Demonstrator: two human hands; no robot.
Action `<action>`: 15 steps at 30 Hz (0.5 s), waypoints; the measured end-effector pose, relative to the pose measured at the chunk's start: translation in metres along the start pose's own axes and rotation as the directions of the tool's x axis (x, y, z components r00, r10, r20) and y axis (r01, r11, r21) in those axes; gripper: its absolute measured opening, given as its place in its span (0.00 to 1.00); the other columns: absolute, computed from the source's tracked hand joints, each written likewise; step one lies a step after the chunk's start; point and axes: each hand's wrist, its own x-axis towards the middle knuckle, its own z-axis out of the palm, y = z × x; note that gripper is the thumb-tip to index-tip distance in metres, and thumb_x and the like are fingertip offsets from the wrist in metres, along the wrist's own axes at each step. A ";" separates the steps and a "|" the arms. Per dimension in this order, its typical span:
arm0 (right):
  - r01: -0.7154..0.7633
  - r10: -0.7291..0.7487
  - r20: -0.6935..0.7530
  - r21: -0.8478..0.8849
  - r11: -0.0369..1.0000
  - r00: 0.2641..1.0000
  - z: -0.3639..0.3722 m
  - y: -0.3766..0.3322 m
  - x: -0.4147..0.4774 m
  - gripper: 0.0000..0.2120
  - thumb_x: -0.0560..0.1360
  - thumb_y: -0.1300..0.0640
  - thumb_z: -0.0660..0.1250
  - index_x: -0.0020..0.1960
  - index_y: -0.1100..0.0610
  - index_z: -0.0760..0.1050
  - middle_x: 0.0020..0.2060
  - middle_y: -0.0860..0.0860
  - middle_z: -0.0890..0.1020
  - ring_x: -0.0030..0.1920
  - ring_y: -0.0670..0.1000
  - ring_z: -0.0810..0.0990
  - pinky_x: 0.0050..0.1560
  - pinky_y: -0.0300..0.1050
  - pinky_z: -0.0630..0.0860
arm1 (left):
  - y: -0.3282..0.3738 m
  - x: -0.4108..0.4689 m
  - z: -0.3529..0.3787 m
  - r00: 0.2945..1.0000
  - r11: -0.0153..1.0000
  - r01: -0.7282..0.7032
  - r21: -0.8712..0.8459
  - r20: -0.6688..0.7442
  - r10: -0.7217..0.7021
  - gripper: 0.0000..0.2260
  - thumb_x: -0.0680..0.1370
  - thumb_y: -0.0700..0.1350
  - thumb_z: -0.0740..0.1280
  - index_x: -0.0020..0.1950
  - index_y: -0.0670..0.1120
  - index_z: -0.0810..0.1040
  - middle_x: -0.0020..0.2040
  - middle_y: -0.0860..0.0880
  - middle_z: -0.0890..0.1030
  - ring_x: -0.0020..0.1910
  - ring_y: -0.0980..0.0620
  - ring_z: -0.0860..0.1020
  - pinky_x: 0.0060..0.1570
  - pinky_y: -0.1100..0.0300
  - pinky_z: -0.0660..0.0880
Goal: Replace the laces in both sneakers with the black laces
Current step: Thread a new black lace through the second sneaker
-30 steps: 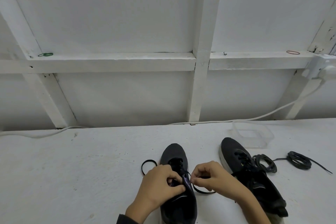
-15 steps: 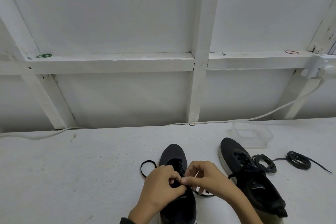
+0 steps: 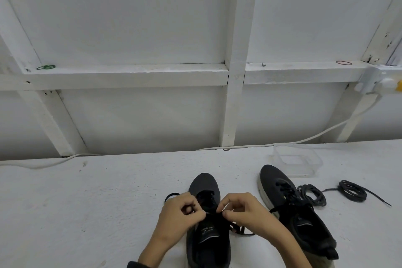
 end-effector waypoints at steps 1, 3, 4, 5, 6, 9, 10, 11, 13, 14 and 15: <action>0.013 -0.013 0.005 -0.016 1.000 1.000 0.002 0.000 0.000 0.09 0.71 0.61 0.66 0.44 0.51 0.83 0.34 0.46 0.81 0.34 0.48 0.76 0.38 0.43 0.71 | -0.001 -0.001 -0.004 1.000 1.000 0.003 -0.001 0.011 -0.003 0.06 0.66 0.46 0.72 0.30 0.49 0.77 0.31 0.55 0.75 0.33 0.59 0.69 0.36 0.65 0.67; 0.062 -0.065 -0.021 -0.115 0.991 0.998 0.005 -0.001 0.004 0.09 0.69 0.58 0.67 0.43 0.46 0.83 0.39 0.45 0.81 0.39 0.44 0.78 0.41 0.38 0.72 | 0.001 -0.002 -0.007 0.999 1.000 -0.004 -0.007 0.041 0.004 0.07 0.69 0.41 0.72 0.32 0.47 0.78 0.30 0.56 0.73 0.32 0.59 0.69 0.36 0.66 0.67; 0.091 -0.099 -0.041 -0.177 0.980 0.994 0.007 -0.003 0.005 0.09 0.69 0.58 0.69 0.43 0.44 0.83 0.42 0.45 0.81 0.42 0.42 0.78 0.41 0.33 0.70 | 0.001 -0.002 -0.008 0.999 1.000 -0.007 -0.013 0.054 0.008 0.07 0.70 0.39 0.72 0.33 0.46 0.78 0.30 0.55 0.72 0.32 0.59 0.68 0.36 0.66 0.66; 0.124 -0.137 -0.045 -0.217 0.968 0.990 0.008 -0.006 0.006 0.10 0.69 0.58 0.70 0.44 0.43 0.83 0.45 0.45 0.80 0.44 0.42 0.77 0.41 0.31 0.69 | 0.003 -0.003 -0.009 0.998 1.000 -0.011 -0.022 0.066 0.012 0.07 0.71 0.39 0.72 0.34 0.45 0.79 0.29 0.55 0.72 0.32 0.59 0.68 0.36 0.67 0.66; 0.159 -0.170 -0.029 -0.234 0.959 0.985 0.009 -0.008 0.006 0.10 0.69 0.58 0.71 0.45 0.43 0.83 0.46 0.44 0.79 0.44 0.41 0.76 0.41 0.30 0.69 | 0.003 -0.003 -0.010 0.997 0.999 -0.014 -0.031 0.077 0.017 0.06 0.71 0.40 0.72 0.34 0.45 0.79 0.29 0.55 0.71 0.32 0.59 0.68 0.36 0.67 0.66; 0.208 -0.203 0.045 -0.222 0.953 0.978 0.015 -0.016 0.006 0.07 0.70 0.57 0.73 0.47 0.48 0.82 0.40 0.40 0.81 0.38 0.39 0.74 0.41 0.30 0.69 | 0.003 -0.004 -0.014 0.992 0.998 -0.007 -0.065 0.123 0.015 0.07 0.73 0.42 0.73 0.35 0.48 0.81 0.30 0.56 0.71 0.32 0.58 0.67 0.36 0.66 0.66; 0.209 -0.204 0.046 -0.212 0.955 0.978 0.017 -0.017 0.007 0.06 0.70 0.57 0.73 0.46 0.49 0.82 0.37 0.41 0.81 0.36 0.39 0.74 0.40 0.31 0.69 | 0.003 -0.005 -0.015 0.990 0.997 -0.004 -0.073 0.138 0.014 0.07 0.73 0.42 0.73 0.36 0.49 0.82 0.31 0.56 0.72 0.32 0.59 0.68 0.36 0.66 0.67; 0.208 -0.205 0.036 -0.207 0.956 0.978 0.018 -0.018 0.008 0.05 0.70 0.57 0.73 0.45 0.50 0.81 0.34 0.42 0.80 0.35 0.40 0.73 0.39 0.33 0.69 | 0.003 -0.005 -0.016 0.989 0.997 -0.003 -0.077 0.148 0.015 0.07 0.74 0.42 0.73 0.37 0.51 0.83 0.32 0.56 0.74 0.33 0.59 0.69 0.37 0.66 0.68; 0.202 -0.203 0.019 -0.225 0.953 0.979 0.020 -0.017 0.010 0.04 0.71 0.57 0.72 0.44 0.49 0.80 0.32 0.44 0.78 0.33 0.40 0.73 0.39 0.36 0.70 | 0.002 -0.006 -0.019 0.988 0.996 0.001 -0.085 0.152 0.012 0.08 0.77 0.43 0.70 0.40 0.53 0.84 0.36 0.56 0.79 0.37 0.59 0.74 0.41 0.66 0.72; 0.195 -0.197 0.015 -0.244 0.950 0.980 0.021 -0.017 0.011 0.05 0.71 0.58 0.71 0.43 0.48 0.80 0.31 0.44 0.78 0.32 0.41 0.73 0.38 0.36 0.70 | -0.001 -0.006 -0.022 0.988 0.996 0.006 -0.090 0.151 0.008 0.09 0.78 0.42 0.68 0.41 0.53 0.85 0.39 0.56 0.80 0.40 0.59 0.77 0.44 0.66 0.73; 0.189 -0.191 0.014 -0.261 0.947 0.981 0.022 -0.017 0.012 0.06 0.71 0.58 0.71 0.43 0.47 0.80 0.31 0.45 0.78 0.32 0.41 0.73 0.38 0.35 0.70 | -0.004 -0.007 -0.025 0.988 0.995 0.012 -0.094 0.153 0.003 0.12 0.79 0.41 0.66 0.43 0.54 0.85 0.41 0.56 0.81 0.43 0.59 0.77 0.46 0.65 0.73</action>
